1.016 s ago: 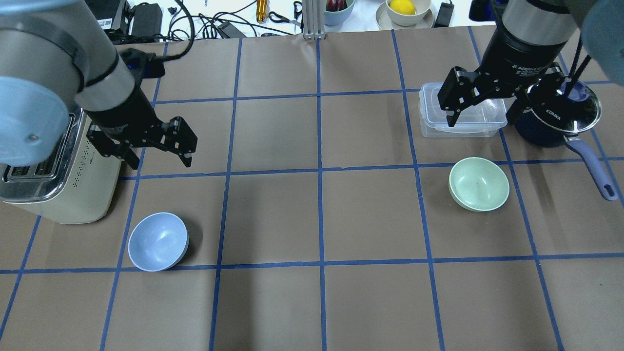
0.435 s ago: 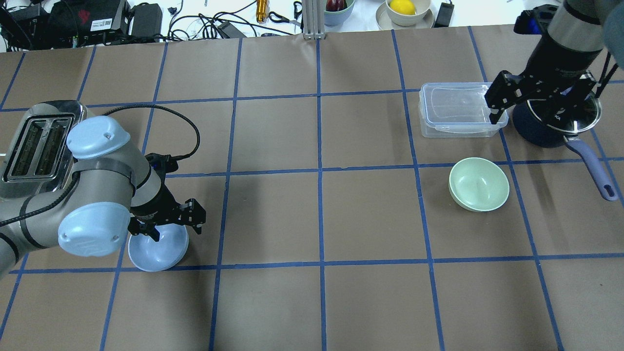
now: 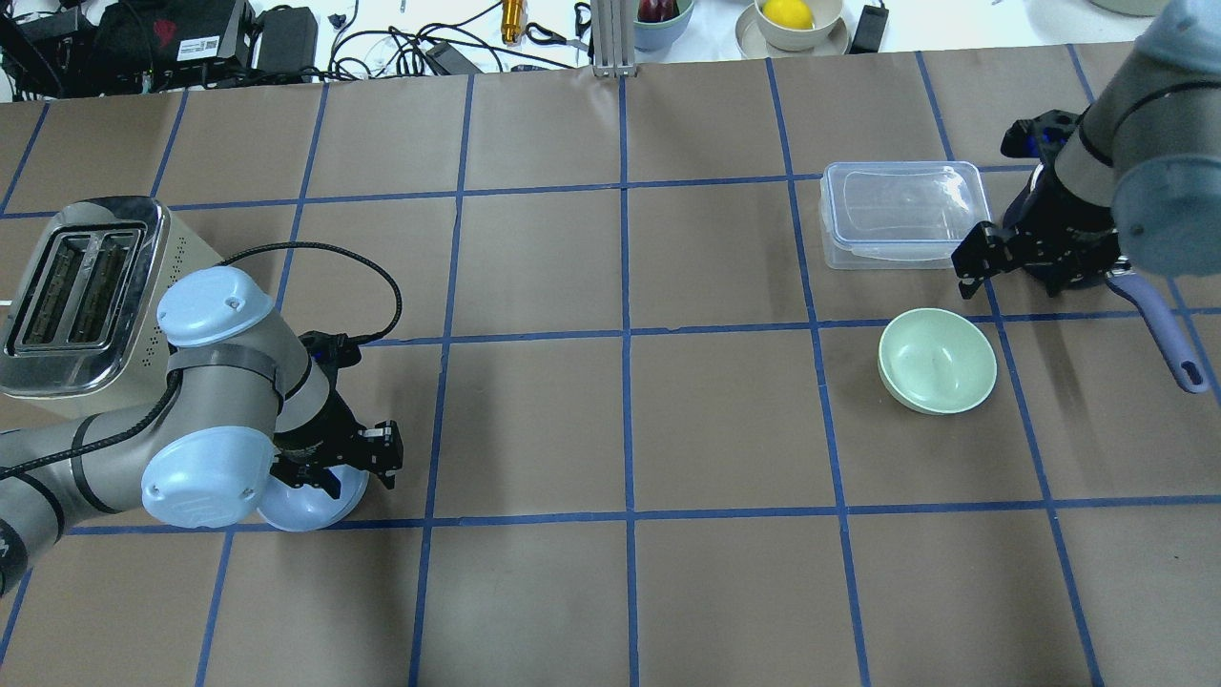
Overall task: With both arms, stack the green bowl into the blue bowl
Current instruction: 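Lower left gripper onto light blue bowl while right gripper grasps pale green bowl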
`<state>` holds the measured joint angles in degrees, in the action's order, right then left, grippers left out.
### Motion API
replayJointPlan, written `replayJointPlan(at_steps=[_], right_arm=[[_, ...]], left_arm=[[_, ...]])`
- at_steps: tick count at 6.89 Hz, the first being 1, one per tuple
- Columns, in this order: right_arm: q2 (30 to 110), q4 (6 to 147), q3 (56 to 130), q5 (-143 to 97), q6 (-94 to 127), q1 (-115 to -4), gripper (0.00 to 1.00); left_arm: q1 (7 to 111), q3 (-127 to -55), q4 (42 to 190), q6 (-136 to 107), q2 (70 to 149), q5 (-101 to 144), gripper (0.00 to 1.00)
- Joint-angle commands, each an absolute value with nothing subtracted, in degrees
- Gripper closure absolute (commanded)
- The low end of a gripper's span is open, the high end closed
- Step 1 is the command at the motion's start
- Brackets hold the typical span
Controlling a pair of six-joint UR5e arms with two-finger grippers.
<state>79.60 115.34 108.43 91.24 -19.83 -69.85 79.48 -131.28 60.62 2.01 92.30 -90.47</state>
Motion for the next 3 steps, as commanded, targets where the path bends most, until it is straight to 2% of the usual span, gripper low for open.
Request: replayJointPlan(at_steps=[1,3], right_arm=[[75.95,122.08,113.28,90.88,-22.33,-66.98,0.0],[73.84,121.65,113.91,90.35,-21.89,-66.97,0.0]], left_arm=[[79.63,-130.26,59.51,1.15,93.6,-90.01,1.0],[82.68,-124.66,59.76,-0.51,93.6,-90.26,1.0]])
